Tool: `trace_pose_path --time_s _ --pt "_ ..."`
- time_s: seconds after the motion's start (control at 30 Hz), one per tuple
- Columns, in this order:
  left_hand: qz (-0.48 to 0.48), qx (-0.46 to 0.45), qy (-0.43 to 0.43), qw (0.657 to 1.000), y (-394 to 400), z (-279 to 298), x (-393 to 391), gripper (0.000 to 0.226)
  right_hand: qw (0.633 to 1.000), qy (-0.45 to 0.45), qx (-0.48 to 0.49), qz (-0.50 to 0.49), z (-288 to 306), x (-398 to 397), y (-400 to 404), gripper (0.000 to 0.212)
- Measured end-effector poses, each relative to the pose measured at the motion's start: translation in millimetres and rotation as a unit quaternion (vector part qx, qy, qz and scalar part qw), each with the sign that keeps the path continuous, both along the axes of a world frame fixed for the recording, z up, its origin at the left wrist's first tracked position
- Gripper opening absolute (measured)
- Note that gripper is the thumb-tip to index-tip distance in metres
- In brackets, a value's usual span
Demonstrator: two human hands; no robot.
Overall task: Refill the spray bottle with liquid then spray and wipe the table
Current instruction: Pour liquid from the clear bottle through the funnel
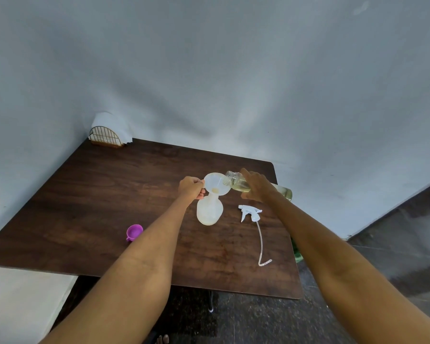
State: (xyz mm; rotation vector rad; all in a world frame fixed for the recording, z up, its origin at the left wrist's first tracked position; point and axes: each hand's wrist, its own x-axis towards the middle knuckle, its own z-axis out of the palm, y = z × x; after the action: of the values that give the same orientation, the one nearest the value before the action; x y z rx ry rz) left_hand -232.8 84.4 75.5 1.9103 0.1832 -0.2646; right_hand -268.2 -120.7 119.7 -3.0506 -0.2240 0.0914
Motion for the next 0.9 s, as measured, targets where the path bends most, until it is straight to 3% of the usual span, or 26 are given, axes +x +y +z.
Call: trace_pose_path --time_s 0.9 --pt "-0.001 -0.005 -0.009 1.0 0.6 0.4 1.6 0.018 1.0 0.002 -0.009 0.0 1.3 1.9 -0.3 0.063"
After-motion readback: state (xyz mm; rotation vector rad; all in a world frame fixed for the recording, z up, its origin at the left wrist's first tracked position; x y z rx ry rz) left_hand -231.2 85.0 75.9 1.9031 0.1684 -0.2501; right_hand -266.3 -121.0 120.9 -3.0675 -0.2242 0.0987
